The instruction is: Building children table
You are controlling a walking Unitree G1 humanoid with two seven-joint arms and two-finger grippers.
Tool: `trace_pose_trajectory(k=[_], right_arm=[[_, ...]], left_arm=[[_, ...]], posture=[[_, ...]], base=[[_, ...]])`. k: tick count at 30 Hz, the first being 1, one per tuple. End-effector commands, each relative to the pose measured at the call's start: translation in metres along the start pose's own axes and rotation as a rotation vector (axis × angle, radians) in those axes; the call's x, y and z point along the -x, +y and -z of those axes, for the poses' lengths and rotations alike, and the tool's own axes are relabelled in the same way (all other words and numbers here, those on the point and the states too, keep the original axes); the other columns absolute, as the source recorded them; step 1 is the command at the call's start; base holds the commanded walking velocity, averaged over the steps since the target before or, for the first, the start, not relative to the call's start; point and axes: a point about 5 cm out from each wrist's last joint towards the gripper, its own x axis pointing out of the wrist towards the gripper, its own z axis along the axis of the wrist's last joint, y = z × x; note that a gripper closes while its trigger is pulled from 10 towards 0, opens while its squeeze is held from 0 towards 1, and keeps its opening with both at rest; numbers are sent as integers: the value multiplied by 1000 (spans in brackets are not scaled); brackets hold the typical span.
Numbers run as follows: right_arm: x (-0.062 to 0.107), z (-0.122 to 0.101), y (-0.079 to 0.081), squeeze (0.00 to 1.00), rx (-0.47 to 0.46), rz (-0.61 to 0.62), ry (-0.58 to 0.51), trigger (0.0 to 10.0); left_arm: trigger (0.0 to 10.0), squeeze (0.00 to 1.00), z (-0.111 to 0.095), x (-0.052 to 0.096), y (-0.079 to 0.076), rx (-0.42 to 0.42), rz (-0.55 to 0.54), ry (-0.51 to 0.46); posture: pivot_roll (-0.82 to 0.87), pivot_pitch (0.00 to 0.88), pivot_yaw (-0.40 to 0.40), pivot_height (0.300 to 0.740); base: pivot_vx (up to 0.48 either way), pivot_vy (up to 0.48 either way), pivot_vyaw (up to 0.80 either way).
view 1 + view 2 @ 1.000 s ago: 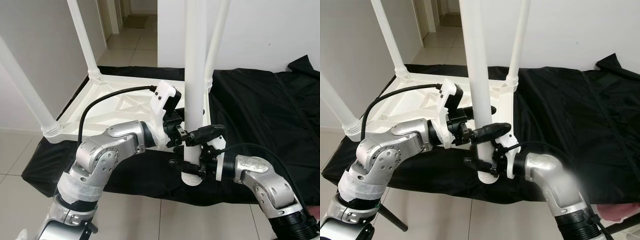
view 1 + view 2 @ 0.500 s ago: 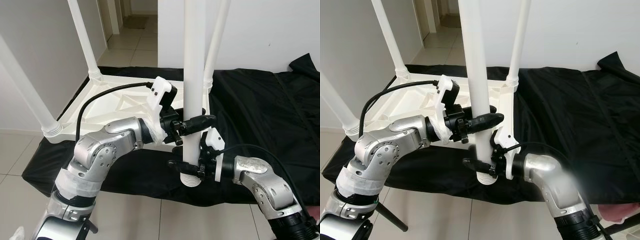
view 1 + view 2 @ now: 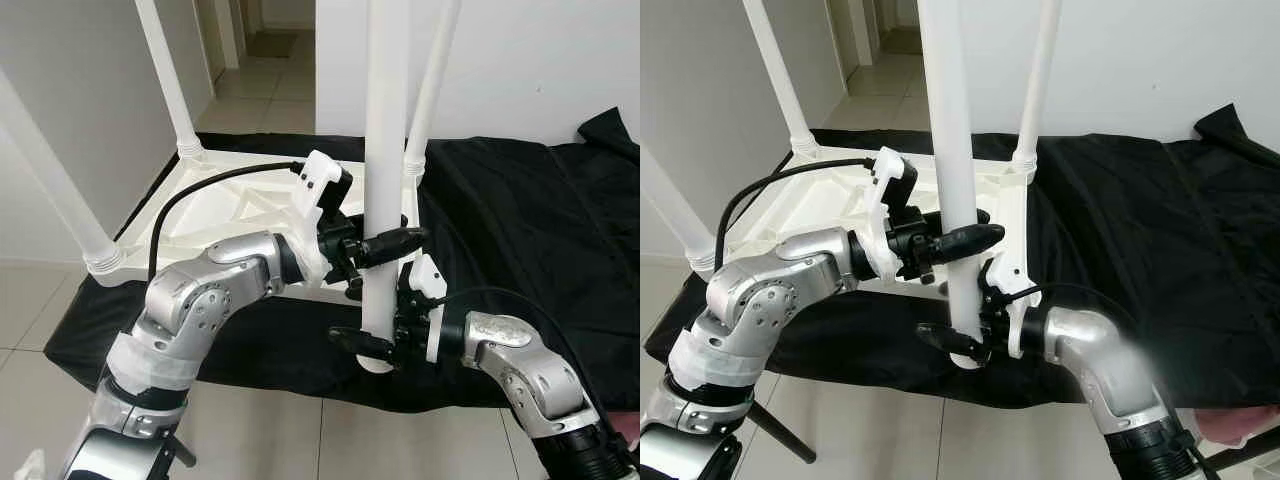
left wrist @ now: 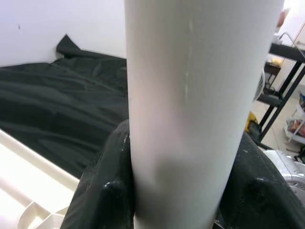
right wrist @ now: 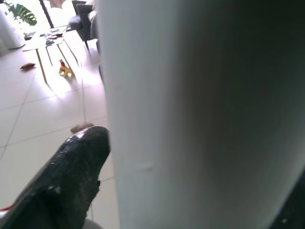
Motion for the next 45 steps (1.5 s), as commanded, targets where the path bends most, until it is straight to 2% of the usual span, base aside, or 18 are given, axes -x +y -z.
trace_pose_trajectory(k=[1,4,7,9,13,18,21,25,27,28,30,32,39,45], right_arm=[[1,-3,-4,0,12,25,-13,10000],[-1,-7,-8,0,23,81,-32,10000],[-2,-9,-10,0,27,107,-37,10000],[-8,-12,-17,0,28,205,-56,10000],[-20,-19,-28,0,4,365,-113,10000],[-29,-22,-30,0,-10,420,-139,10000],[-41,-25,-30,0,-41,485,-179,10000],[-45,-26,-32,0,-45,520,-186,10000],[-57,-33,-40,0,-46,626,-205,10000],[-57,-33,-40,0,-46,626,-205,10000],[-62,-39,-46,0,-56,708,-222,10000],[-65,-43,-52,0,-55,777,-230,10000],[-69,-49,-61,0,-32,861,-219,10000],[-71,-59,-66,0,15,873,-210,10000]], left_arm=[[10000,0,-4,0,0,-12,47,14],[10000,0,-4,2,15,-9,-90,78],[10000,0,-5,3,18,-5,-106,83],[10000,0,-12,3,25,-27,-163,96],[10000,0,-30,0,46,-33,-332,33],[10000,0,-43,-3,56,-21,-401,-13],[10000,0,-64,-7,66,-11,-479,-68],[10000,0,-69,-9,68,5,-496,-80],[10000,0,-74,-15,74,23,-570,-99],[10000,0,-74,-15,74,23,-570,-99],[10000,0,-77,-21,73,-3,-588,-131],[10000,0,-77,-27,70,13,-579,-160],[10000,0,-73,-40,65,-51,-602,-139],[10000,0,-68,-53,61,-118,-601,-101]], posture=[[-19,0,72,740],[-19,0,72,740],[-9,0,67,740],[-9,0,67,740],[3,0,63,740],[7,0,64,740],[5,0,68,740],[4,0,72,740],[-1,0,80,740],[-1,0,80,740],[-1,0,80,740],[-1,0,80,740],[-2,0,77,740],[-2,0,77,740]], base=[[0,0,0],[0,0,0],[0,0,0],[0,0,0],[0,0,0],[0,0,0],[0,0,0],[0,0,0],[0,0,0],[0,0,0],[0,0,0],[0,0,0],[0,0,0],[0,0,0]])
